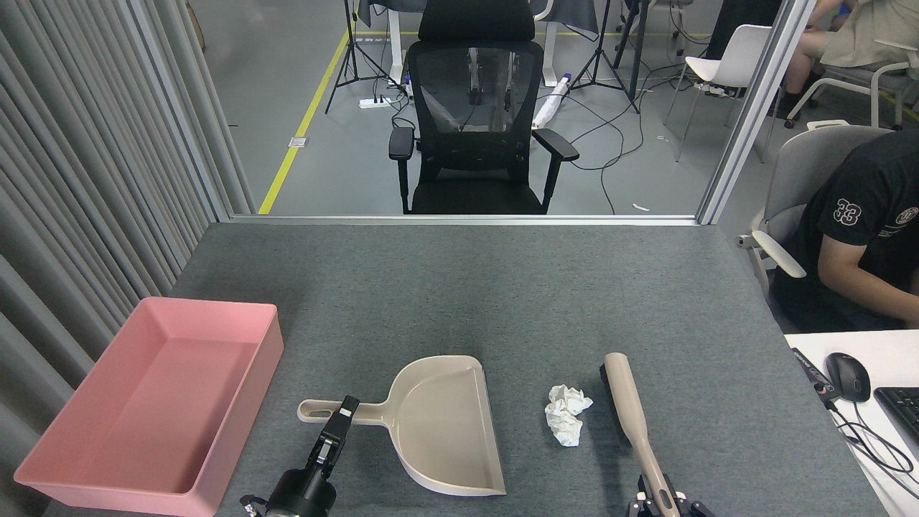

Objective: Sweep and dump garbage into bin
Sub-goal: 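Lift the brush with the right gripper and move it toward the tissue, then sweep the white tissue into the dustpan with the right gripper's brush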

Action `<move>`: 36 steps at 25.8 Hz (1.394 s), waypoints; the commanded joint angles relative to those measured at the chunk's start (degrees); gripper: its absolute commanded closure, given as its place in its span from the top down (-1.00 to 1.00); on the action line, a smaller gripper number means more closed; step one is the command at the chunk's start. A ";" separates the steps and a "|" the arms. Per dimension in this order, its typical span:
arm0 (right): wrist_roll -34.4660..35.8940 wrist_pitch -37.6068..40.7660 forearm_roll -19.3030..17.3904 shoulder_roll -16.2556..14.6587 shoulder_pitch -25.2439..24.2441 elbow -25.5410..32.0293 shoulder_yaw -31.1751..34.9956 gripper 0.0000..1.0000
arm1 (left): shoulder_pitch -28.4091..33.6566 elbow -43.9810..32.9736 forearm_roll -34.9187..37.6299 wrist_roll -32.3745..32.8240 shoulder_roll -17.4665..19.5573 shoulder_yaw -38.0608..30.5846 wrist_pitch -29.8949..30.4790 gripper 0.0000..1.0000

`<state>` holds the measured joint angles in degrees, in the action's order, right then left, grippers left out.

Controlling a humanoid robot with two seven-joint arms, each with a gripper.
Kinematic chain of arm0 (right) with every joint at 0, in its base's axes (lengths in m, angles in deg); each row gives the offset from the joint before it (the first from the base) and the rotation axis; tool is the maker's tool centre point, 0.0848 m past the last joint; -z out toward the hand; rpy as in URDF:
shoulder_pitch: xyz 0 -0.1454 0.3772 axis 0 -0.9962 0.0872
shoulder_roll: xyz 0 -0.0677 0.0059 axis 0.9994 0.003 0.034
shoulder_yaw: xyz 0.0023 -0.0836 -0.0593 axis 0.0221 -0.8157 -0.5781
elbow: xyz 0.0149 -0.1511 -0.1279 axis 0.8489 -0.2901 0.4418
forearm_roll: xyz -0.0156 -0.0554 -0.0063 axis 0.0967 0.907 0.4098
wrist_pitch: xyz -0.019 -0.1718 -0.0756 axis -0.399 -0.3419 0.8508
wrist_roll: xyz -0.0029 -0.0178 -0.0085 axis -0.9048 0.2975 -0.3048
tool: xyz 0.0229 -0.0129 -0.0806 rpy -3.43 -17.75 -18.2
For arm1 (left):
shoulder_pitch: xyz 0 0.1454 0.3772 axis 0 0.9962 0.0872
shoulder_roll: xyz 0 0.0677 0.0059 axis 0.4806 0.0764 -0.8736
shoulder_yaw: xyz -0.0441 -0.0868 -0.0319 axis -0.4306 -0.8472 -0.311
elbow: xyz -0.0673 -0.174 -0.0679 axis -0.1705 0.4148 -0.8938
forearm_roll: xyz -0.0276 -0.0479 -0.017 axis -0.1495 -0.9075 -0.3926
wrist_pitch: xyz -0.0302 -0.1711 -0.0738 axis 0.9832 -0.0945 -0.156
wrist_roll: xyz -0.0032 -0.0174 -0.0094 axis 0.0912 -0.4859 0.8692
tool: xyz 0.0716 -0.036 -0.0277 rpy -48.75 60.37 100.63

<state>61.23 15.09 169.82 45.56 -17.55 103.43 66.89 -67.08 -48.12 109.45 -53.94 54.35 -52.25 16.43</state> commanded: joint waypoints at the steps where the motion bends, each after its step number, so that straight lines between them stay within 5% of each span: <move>1: 0.13 0.16 -0.55 0.67 -0.23 0.04 -2.98 -1.00 | 0.00 0.00 0.06 -0.20 0.00 0.12 -0.01 -0.67; 9: 0.65 0.07 -0.47 3.57 -0.41 0.21 -4.82 -1.00 | -0.27 -0.35 0.15 -0.03 0.70 0.12 -0.10 -0.66; 26: 2.59 -8.10 -4.95 4.36 0.21 3.73 -21.87 -1.00 | 0.17 -0.26 0.15 -0.03 0.44 0.30 -0.27 -0.66; 36: 2.85 -11.44 -2.75 3.48 -0.76 3.56 -15.28 -1.00 | 0.26 -0.09 0.15 0.24 0.44 0.30 0.08 -0.63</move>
<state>64.05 4.75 165.59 49.14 -17.98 108.72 48.79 -66.84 -48.35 109.60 -53.99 54.74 -51.96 16.21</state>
